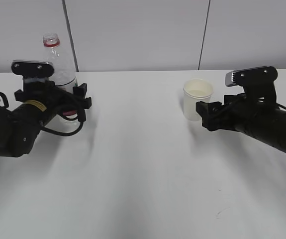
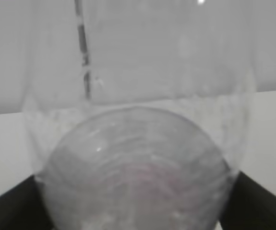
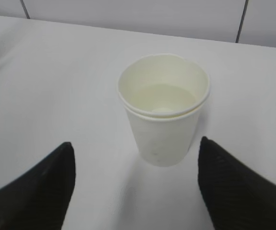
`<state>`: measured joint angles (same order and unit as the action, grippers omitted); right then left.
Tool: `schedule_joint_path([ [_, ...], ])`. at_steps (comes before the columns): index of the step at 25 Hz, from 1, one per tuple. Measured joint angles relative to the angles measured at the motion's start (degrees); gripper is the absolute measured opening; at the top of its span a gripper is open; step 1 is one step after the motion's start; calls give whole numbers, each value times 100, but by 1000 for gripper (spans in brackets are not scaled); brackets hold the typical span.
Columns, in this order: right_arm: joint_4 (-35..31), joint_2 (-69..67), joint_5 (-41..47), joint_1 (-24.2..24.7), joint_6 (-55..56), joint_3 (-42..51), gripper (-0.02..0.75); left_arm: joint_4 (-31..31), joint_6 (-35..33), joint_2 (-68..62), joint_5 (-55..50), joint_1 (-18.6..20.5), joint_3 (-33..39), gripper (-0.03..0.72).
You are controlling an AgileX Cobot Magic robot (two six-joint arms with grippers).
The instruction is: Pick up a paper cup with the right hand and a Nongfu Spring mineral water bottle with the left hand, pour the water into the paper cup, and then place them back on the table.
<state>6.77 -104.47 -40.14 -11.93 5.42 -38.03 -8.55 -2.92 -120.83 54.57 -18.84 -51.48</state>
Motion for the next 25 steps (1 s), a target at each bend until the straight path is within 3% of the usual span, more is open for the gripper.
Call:
schedule_joint_path([
  [9,24,834,964,0,0,23,592,-30,-217,683,-383,0,149,565],
  [21,47,1974,1179,0,0,32,592,-194,-496,1889,-1036,0,188,565],
  [25,47,2150,1758,0,0,-253,591,-284,-595,2282,-1402,0,200,565],
])
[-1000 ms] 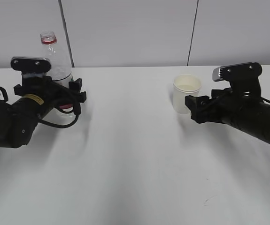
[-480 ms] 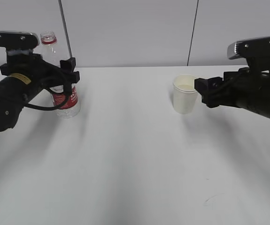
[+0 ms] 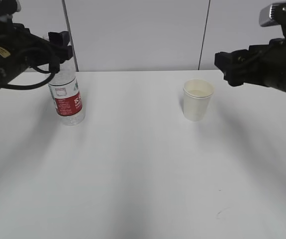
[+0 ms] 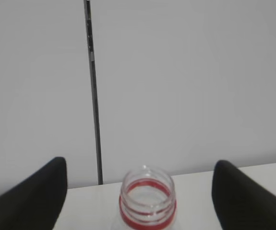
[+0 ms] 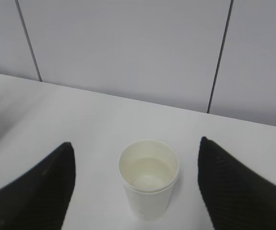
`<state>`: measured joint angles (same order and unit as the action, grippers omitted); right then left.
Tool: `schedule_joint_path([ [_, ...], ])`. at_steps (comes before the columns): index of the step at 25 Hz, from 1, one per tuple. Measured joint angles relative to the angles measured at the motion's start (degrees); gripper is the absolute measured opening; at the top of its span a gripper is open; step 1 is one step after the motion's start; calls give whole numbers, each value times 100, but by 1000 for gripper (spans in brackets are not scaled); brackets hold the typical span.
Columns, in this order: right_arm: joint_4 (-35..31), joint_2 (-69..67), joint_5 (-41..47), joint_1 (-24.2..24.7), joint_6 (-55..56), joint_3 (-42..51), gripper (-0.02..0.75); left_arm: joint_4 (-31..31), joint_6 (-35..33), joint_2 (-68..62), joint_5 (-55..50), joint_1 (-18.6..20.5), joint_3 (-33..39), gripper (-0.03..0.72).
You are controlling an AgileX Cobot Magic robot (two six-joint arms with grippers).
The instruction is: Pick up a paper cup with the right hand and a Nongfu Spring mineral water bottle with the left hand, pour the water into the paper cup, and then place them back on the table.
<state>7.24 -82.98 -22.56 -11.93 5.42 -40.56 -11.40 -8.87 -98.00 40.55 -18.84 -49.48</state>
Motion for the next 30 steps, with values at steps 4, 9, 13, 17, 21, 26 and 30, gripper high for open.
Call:
schedule_joint_path([
  [4,0,2,894,0,0,-648,591,-109,-1,448,-393,0,23,565],
  [9,0,2,2256,0,0,-1493,591,-453,-344,1167,-1211,0,41,565],
  [13,-42,2,3324,0,0,-2046,591,-741,-705,1654,-2150,41,-16,565],
  [17,-326,2,4401,0,0,-2563,591,-805,-801,1973,-3577,319,-373,565],
  [21,-724,2,5601,0,0,-3017,591,-805,-813,2108,-5410,696,-988,565],
  [26,-1149,2,7284,0,0,-3488,591,-490,-479,2106,-7927,1000,-1648,565],
  [30,-1246,2,8246,0,-5,-3594,591,377,341,2101,-9564,1022,-1937,565],
])
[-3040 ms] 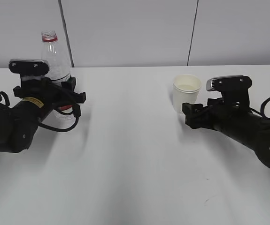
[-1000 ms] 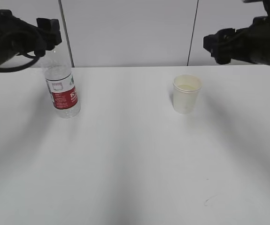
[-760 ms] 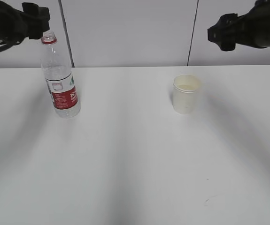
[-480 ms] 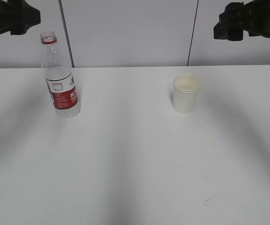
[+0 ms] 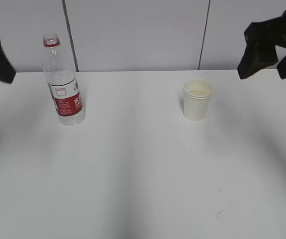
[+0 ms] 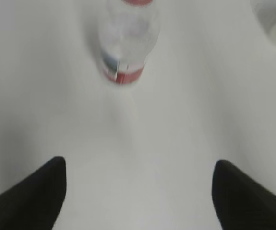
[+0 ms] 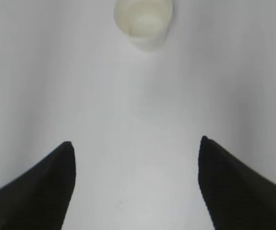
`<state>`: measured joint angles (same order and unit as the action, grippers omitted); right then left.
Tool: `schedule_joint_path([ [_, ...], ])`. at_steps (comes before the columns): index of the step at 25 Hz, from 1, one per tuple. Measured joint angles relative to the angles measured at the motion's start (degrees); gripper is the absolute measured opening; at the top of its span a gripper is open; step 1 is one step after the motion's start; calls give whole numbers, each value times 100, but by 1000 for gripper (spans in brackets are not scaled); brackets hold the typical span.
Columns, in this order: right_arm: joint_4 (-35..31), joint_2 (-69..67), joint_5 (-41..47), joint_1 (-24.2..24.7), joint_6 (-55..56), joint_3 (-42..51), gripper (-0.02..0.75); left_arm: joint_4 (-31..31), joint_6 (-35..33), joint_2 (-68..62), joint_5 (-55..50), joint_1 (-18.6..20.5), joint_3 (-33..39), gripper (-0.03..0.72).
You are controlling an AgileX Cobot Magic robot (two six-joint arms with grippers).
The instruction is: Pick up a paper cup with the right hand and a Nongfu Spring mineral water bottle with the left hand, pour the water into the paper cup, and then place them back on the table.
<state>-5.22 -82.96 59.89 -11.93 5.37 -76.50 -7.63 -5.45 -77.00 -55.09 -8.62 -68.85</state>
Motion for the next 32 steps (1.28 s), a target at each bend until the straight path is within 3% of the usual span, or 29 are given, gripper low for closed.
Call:
schedule_joint_path([
  [5,-13,0,938,0,0,0,591,763,785,-122,-1434,2,-31,565],
  [18,108,185,1058,0,10,61,589,895,1011,-89,-1542,2,53,565],
  [32,-213,3636,1161,0,10,2221,573,657,1011,3194,-1650,2,1738,565],
])
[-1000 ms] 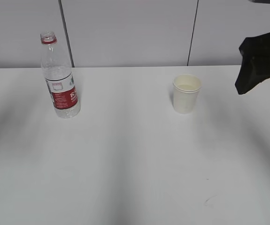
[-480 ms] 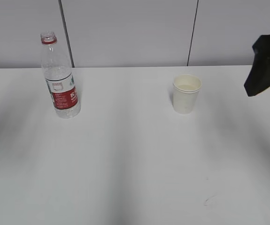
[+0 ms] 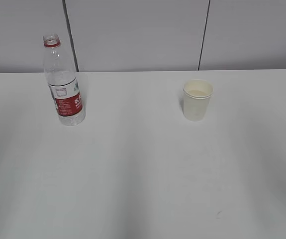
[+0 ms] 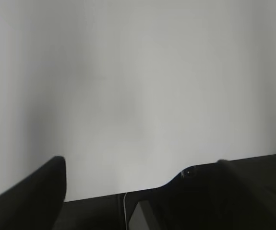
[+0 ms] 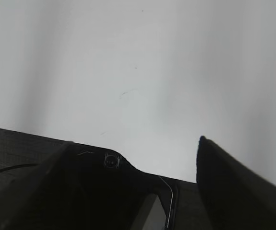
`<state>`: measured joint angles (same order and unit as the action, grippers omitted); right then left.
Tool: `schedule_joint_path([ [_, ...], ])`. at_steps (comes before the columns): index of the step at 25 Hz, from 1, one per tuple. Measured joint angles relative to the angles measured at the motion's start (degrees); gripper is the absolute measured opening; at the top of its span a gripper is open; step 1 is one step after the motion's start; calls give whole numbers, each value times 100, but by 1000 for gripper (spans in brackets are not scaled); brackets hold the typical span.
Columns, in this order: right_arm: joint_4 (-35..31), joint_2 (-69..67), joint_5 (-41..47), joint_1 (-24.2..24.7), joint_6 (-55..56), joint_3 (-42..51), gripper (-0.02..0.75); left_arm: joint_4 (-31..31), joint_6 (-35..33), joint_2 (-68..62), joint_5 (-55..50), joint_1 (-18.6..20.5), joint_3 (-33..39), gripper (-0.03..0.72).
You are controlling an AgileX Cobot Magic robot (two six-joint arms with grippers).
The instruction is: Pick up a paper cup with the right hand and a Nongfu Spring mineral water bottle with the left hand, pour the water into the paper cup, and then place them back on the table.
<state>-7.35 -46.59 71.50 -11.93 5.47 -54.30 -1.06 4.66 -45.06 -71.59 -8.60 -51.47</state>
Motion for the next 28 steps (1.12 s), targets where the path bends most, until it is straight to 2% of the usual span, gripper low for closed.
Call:
schedule_joint_path([
  [10,0,2589,69,0,-24,1324,573,-181,-71,2153,-102,0,696,565],
  [15,0,3569,101,0,-376,1814,572,29,-133,3080,-119,0,988,565],
  [23,0,4379,-489,0,-1242,2327,572,106,-387,4424,298,0,1545,565],
  [28,-12,4478,-692,0,-1362,2423,572,106,-639,4603,630,0,1880,565],
])
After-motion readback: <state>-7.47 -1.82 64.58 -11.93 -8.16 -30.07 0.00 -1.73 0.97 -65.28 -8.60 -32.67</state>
